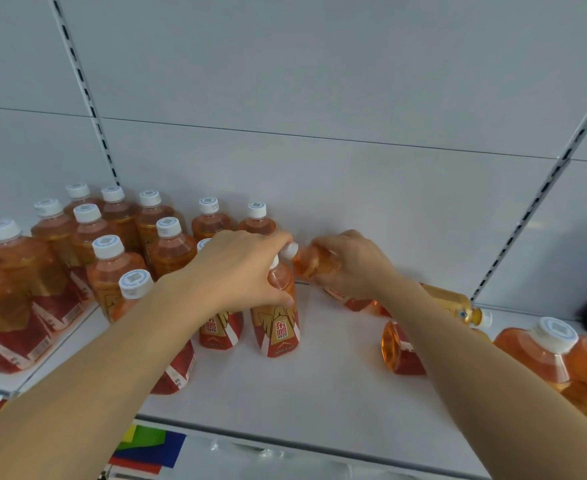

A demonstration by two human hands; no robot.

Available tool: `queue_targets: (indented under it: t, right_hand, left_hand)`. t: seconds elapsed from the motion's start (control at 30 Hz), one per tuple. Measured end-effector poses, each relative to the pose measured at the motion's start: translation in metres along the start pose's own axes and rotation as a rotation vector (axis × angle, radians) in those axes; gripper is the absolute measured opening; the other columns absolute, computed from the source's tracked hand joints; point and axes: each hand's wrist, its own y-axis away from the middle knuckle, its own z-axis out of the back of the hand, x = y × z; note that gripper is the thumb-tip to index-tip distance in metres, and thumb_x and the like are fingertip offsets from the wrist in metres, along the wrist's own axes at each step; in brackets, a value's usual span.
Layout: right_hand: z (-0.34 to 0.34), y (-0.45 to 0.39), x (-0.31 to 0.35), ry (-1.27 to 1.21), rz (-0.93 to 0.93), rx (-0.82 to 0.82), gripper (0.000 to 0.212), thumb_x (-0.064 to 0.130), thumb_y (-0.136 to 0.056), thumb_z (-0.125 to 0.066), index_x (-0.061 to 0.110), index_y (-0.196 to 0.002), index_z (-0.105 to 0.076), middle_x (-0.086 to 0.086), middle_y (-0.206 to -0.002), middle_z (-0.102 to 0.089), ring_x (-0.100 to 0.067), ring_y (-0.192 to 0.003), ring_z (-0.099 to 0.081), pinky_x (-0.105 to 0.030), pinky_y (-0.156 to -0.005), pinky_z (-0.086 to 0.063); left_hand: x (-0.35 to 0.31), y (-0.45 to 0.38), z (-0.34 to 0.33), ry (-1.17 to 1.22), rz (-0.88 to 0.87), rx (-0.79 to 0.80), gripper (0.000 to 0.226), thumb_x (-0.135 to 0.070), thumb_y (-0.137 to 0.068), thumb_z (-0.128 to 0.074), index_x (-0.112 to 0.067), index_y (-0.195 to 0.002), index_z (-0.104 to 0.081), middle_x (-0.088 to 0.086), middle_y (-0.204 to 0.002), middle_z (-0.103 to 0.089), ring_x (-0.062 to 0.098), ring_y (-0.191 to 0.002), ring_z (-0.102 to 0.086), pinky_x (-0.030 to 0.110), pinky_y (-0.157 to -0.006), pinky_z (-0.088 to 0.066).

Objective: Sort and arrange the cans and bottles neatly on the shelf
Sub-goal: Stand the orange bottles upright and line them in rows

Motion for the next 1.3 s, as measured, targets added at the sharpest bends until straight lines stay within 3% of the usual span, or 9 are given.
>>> queue_targets:
  t: [0.13,0.3,0.4,0.5,0.6,0.73,0.9,1.17,1.3]
  right_hand:
    - [0.004,0.008,0.006,-0.271,-0.166,-0.112,0.087,0.077,-0.068,-0.067,0.035,-0.143,-0.057,0.003,-0.123,-0.068,-0.014,-0.118,-0.060,-0.037,-0.098,-0.054]
    - [-0.015,0.012,0.024,-0.484,-0.206,-0.106,0.072,0.059,-0.085,-0.080,0.030,-0.144,-0.050,0.005,-0.137,-0.067,-0.014,-0.129,-0.061,-0.045,-0.106,-0.055]
    - [-0.024,0.011,0.033,-0.413,-0.195,-0.098,0.070,0.061,-0.088,-0.076,0.033,-0.143,-0.041,0.004,-0.142,-0.064,-0.019,-0.135,-0.057,-0.049,-0.108,-0.053]
    - [-0.021,0.013,0.035,-0.335,-0.199,-0.065,0.070,0.059,-0.093,-0.072,0.036,-0.148,-0.035,0.001,-0.145,-0.062,-0.023,-0.134,-0.057,-0.047,-0.107,-0.053]
    - [-0.013,0.022,0.034,-0.182,-0.154,-0.010,0.076,0.055,-0.097,-0.069,0.041,-0.156,-0.025,-0.002,-0.145,-0.061,-0.027,-0.133,-0.056,-0.049,-0.103,-0.054]
    - [0.005,0.040,0.022,0.049,-0.134,-0.009,0.088,0.061,-0.101,-0.059,0.032,-0.168,-0.011,-0.006,-0.156,-0.053,-0.030,-0.147,-0.041,-0.051,-0.115,-0.045]
    - [0.068,0.060,0.002,0.228,-0.221,0.000,0.082,0.060,-0.102,-0.058,0.026,-0.168,-0.024,-0.007,-0.162,-0.047,-0.032,-0.155,-0.031,-0.049,-0.122,-0.034]
    - [0.149,0.121,-0.036,0.323,-0.408,0.061,0.081,0.069,-0.100,-0.053,0.034,-0.168,-0.026,-0.004,-0.163,-0.047,-0.029,-0.151,-0.036,-0.049,-0.120,-0.037]
    - [0.163,0.135,-0.064,0.294,-0.421,0.140,0.084,0.075,-0.095,-0.054,0.039,-0.166,-0.029,-0.002,-0.163,-0.048,-0.028,-0.148,-0.043,-0.049,-0.121,-0.037]
  left_hand:
    - [0.000,-0.004,0.003,-0.016,-0.008,0.027,0.085,-0.077,-0.077,-0.071,-0.033,-0.142,-0.039,-0.011,-0.078,-0.052,0.012,-0.075,-0.052,0.034,-0.060,-0.033]
    - [0.008,-0.010,0.005,-0.045,-0.030,0.056,0.087,-0.076,-0.077,-0.073,-0.033,-0.144,-0.039,-0.016,-0.077,-0.042,0.016,-0.081,-0.049,0.036,-0.067,-0.041]
    - [0.013,-0.012,0.005,-0.049,-0.011,0.063,0.082,-0.075,-0.078,-0.073,-0.032,-0.141,-0.040,-0.015,-0.084,-0.047,0.017,-0.084,-0.049,0.037,-0.068,-0.039]
    - [0.015,-0.016,-0.004,-0.041,-0.031,0.063,0.088,-0.076,-0.079,-0.071,-0.033,-0.147,-0.037,-0.008,-0.120,-0.063,0.022,-0.106,-0.060,0.040,-0.080,-0.049]
    - [0.012,-0.020,-0.013,-0.037,-0.070,0.024,0.098,-0.079,-0.076,-0.071,-0.034,-0.154,-0.030,-0.002,-0.140,-0.056,0.026,-0.129,-0.054,0.046,-0.097,-0.049]
    - [-0.005,-0.021,-0.011,0.002,-0.109,-0.149,0.091,-0.075,-0.083,-0.068,-0.027,-0.154,-0.037,0.001,-0.147,-0.050,0.028,-0.136,-0.047,0.047,-0.108,-0.045]
    - [-0.042,-0.026,-0.019,0.216,-0.239,-0.308,0.061,-0.060,-0.093,-0.061,-0.021,-0.140,-0.057,0.003,-0.134,-0.061,0.030,-0.125,-0.055,0.049,-0.102,-0.047]
    - [-0.125,-0.055,-0.071,0.355,-0.397,-0.015,0.069,-0.058,-0.097,-0.063,-0.023,-0.154,-0.045,0.003,-0.146,-0.058,0.027,-0.134,-0.052,0.044,-0.109,-0.044]
    - [-0.155,-0.072,-0.104,0.343,-0.406,0.111,0.077,-0.073,-0.090,-0.061,-0.027,-0.150,-0.046,0.002,-0.140,-0.060,0.027,-0.128,-0.057,0.047,-0.102,-0.052]
